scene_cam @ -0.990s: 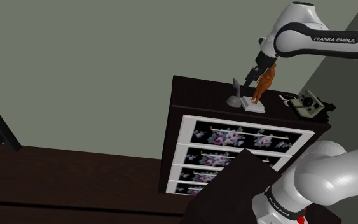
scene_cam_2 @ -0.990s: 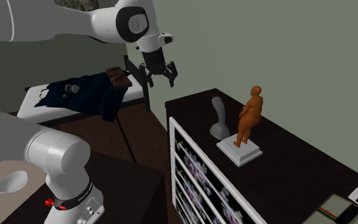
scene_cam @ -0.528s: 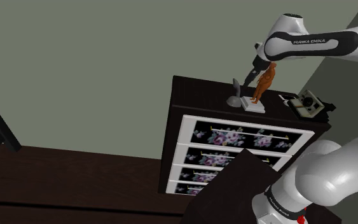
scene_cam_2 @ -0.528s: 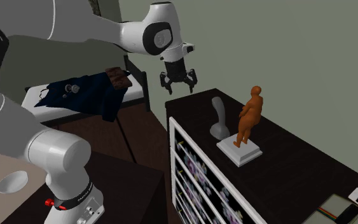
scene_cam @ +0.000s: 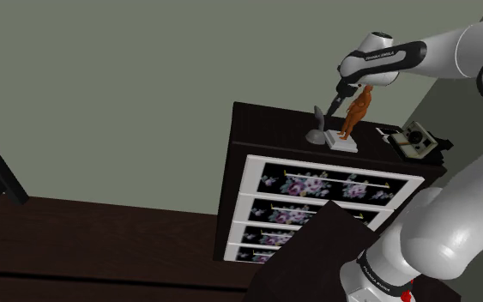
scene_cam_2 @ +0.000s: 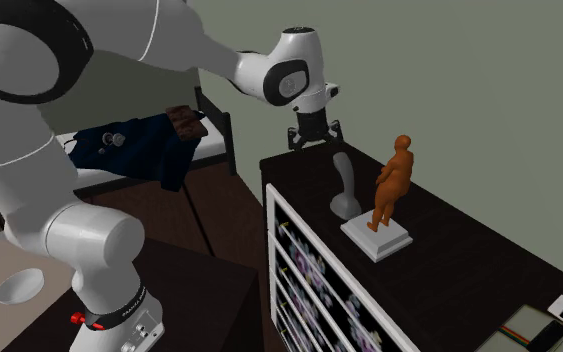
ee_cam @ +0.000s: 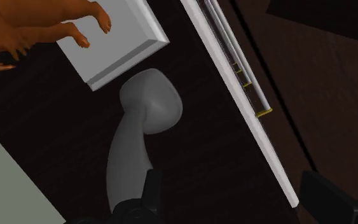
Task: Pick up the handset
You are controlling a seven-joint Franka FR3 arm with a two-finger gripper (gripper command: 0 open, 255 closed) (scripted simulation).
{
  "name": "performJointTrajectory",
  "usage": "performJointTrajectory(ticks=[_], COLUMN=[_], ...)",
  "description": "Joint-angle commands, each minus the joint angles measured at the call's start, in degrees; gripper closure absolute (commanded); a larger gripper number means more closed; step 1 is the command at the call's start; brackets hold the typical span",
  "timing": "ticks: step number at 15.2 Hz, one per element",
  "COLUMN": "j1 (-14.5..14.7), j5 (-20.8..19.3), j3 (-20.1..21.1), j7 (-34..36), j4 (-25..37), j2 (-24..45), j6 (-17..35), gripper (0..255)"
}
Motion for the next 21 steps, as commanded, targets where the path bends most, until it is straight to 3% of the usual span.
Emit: performJointTrajectory(ticks=[1,4,7,17,18,21], j1=[0.1,-2.5,-7.3,-9.6,-9.6,-9.5], j5=[5.8,15.0,22.5,26.3,26.3,26.2], j3=[-2.1,-2.3,-0.1,2.3,2.3,2.3], j7=[-6.8,-16.2,-23.8,-26.8,-26.8,-26.8], j4=[3.5,9.6,16.6,15.2,15.2,15.3], j2=[5.7,14.6,22.9,26.7,26.6,26.6], j6=[1.2,1.7,1.0,5.5,5.4,5.4], gripper=[0,0,0,0,255,255])
